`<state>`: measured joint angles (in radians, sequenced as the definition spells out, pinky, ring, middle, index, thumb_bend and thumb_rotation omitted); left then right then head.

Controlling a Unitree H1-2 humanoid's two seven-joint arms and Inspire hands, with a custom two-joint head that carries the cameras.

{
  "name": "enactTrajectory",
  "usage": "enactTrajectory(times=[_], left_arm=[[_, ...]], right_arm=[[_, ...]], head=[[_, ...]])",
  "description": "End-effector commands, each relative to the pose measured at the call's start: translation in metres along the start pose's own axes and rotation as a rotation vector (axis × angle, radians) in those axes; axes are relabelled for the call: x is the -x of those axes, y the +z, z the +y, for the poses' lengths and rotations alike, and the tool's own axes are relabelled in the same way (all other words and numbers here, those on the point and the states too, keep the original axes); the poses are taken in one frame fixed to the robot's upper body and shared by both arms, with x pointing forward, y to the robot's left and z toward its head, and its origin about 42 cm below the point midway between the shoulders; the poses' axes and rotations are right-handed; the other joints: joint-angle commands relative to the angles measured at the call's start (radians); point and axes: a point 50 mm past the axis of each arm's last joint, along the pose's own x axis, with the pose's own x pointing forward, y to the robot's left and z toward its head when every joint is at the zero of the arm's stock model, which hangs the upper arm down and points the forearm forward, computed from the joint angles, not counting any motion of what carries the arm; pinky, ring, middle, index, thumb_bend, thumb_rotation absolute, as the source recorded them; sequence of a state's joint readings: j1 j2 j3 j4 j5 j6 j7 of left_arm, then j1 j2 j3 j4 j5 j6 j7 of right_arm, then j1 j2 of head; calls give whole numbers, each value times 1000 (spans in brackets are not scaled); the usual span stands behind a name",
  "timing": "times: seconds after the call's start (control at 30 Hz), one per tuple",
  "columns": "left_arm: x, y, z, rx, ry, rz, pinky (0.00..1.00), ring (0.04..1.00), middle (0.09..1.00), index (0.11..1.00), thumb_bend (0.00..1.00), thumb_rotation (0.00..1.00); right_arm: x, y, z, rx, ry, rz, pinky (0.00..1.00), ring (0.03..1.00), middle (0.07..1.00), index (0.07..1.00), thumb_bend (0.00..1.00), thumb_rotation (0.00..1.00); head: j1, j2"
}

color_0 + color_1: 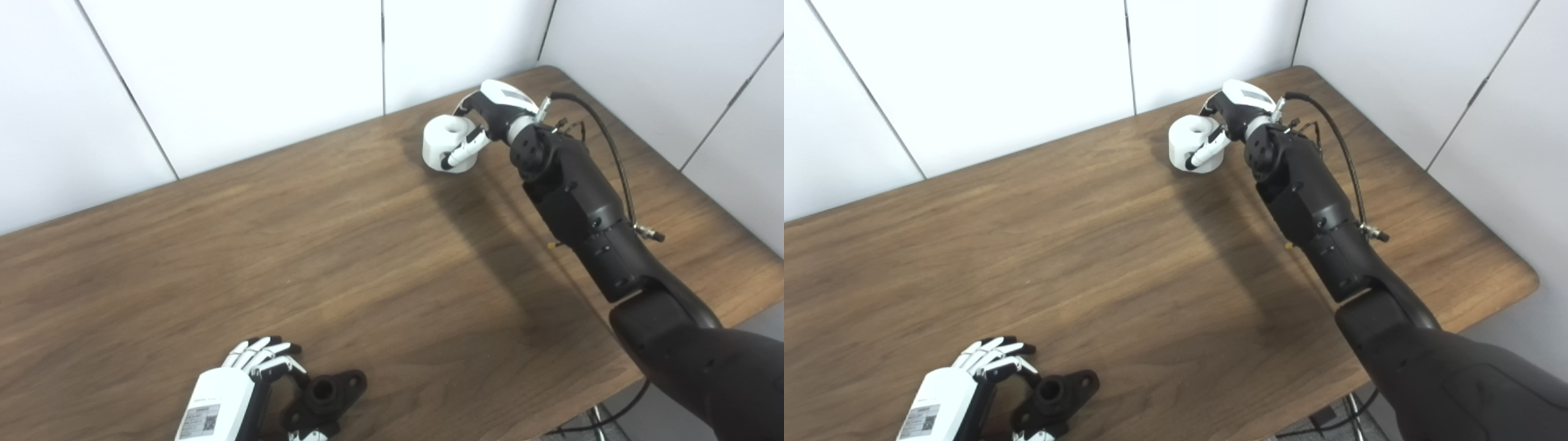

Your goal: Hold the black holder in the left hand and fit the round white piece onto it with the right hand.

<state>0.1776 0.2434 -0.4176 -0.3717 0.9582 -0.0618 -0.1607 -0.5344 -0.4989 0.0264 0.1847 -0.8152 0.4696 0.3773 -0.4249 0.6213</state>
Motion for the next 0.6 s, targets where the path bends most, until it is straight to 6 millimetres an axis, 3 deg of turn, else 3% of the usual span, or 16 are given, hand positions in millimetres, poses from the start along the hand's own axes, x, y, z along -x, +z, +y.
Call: enactTrajectory(times=[0.0,0.17,0.23,0.3,0.57], left_arm=[[10,-5,-5,-22,-43,25,895,843,756,486,520,45],[10,-5,-5,-22,-41,27,888,842,755,486,520,45],[10,-5,-4,-23,-43,28,887,842,755,486,520,45],[10,-5,-4,-24,-47,30,889,845,756,487,520,45],[9,-5,-4,-22,-44,28,893,845,756,486,520,45]], right_arm=[[-1,11,-30,2,-85,-29,865,935,855,624,787,268],[-1,11,-30,8,-87,-31,856,929,846,606,778,260],[-1,12,-30,5,-90,-32,853,926,841,538,627,199],[-1,12,-30,1,-93,-33,852,922,836,504,550,167],[-1,11,-33,-14,-100,-31,863,915,823,490,523,153]], head=[[1,1],[1,1],[0,2],[0,2],[-1,2]])
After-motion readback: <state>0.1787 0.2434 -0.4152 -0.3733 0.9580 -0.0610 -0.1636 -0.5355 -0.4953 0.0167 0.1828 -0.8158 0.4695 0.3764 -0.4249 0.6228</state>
